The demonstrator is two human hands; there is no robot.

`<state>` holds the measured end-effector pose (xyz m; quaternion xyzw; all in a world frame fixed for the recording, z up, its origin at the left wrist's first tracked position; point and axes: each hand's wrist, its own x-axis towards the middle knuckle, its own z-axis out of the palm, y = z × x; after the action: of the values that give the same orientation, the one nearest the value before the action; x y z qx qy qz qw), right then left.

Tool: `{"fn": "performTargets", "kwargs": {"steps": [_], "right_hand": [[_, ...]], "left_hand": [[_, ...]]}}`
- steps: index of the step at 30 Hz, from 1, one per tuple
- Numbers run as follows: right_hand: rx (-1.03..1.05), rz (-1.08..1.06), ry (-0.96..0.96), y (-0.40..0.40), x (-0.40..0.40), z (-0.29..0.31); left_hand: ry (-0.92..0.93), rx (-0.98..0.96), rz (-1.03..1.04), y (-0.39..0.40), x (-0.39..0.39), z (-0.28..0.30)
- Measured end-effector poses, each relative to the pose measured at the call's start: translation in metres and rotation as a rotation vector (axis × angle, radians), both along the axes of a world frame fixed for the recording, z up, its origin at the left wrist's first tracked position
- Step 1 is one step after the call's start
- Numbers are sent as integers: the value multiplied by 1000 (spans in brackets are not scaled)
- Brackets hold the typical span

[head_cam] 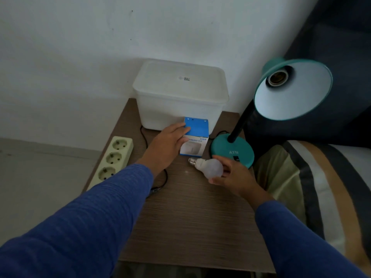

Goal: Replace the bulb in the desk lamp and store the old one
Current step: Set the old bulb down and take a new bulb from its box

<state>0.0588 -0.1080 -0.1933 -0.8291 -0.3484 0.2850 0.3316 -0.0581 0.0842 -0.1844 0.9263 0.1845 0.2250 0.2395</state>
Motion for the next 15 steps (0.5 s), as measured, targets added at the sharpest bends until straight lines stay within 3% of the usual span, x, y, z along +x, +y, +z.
{"fn": "performTargets", "kwargs": {"steps": [8, 15], "right_hand": [[97, -92, -257, 8, -5, 20], [270, -139, -254, 40, -14, 35]], "left_hand": [[-38, -100, 38, -2, 5, 10], [-111, -249, 99, -5, 15, 8]]}}
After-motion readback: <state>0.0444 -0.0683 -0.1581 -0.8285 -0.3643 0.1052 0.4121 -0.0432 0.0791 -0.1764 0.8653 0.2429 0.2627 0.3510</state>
